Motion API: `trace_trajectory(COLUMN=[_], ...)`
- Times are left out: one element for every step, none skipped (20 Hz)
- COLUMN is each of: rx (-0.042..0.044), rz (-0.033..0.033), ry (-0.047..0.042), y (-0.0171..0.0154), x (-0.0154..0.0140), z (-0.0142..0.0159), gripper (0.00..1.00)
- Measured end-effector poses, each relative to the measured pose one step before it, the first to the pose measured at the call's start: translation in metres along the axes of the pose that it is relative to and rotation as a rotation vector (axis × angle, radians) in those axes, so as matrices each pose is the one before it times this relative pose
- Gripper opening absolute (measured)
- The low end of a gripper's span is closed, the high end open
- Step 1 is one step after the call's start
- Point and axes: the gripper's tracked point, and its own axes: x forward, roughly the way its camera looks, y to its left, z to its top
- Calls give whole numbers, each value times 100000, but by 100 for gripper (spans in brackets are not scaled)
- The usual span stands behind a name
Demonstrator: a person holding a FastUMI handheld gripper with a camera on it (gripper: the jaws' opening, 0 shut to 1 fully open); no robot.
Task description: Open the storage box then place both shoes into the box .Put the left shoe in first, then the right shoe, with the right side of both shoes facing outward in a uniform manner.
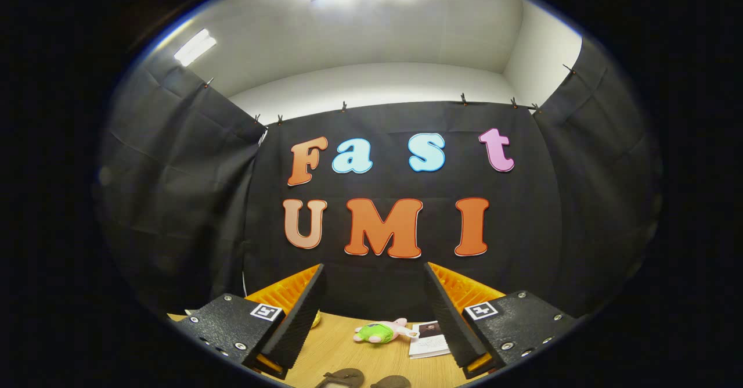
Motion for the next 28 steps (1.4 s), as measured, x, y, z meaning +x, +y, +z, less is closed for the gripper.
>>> trace_trajectory(rx=[-83,-85,173,141,217,429,845,1062,1234,1498,1413,1536,1653,2052,2635,3193,3530,3182,2876,2766,2612,2372,2612,2861,3677,3634,3826,3294], rz=[206,815,516,716,629,720,399,662,738,846,1153,1354,1888,1997,2250,2490,2344,2667,2516,1896,1231,1672,1844,2019,2154,3186,3089,3263], ry=[5,129,99,129,402,609,623,645,685,639,1065,1993,2461,2909,3044,3137,3467,3594,3615,3787,3444,3429,3525,4052,4058,4480,3231,3820], y=[152,357,276,312,242,254,177,219,309,232,365,372,548,558,526,607,475,537,496,139,194,273,295,134,108,504,398,389], x=[-44,-129,-20,-21,69,128,181,98,180,147,210,166,308,321,285,152,341,559,508,614,610,343,712,1045,1062,870,901,812], z=[85,-91,7,-93,-125,-275,-204,-380,-294,-372,-620,-822,-947,-1030,-979,-1000,-1053,-1199,-1109,-1178,-1238,-1246,-1202,-1494,-1350,-1172,-1160,-977], gripper=[98,98,98,98,98,98,98,98,98,98,98,98,98,98,98,98,99,99,99,99,99,99,99,99,99,98,98,98])
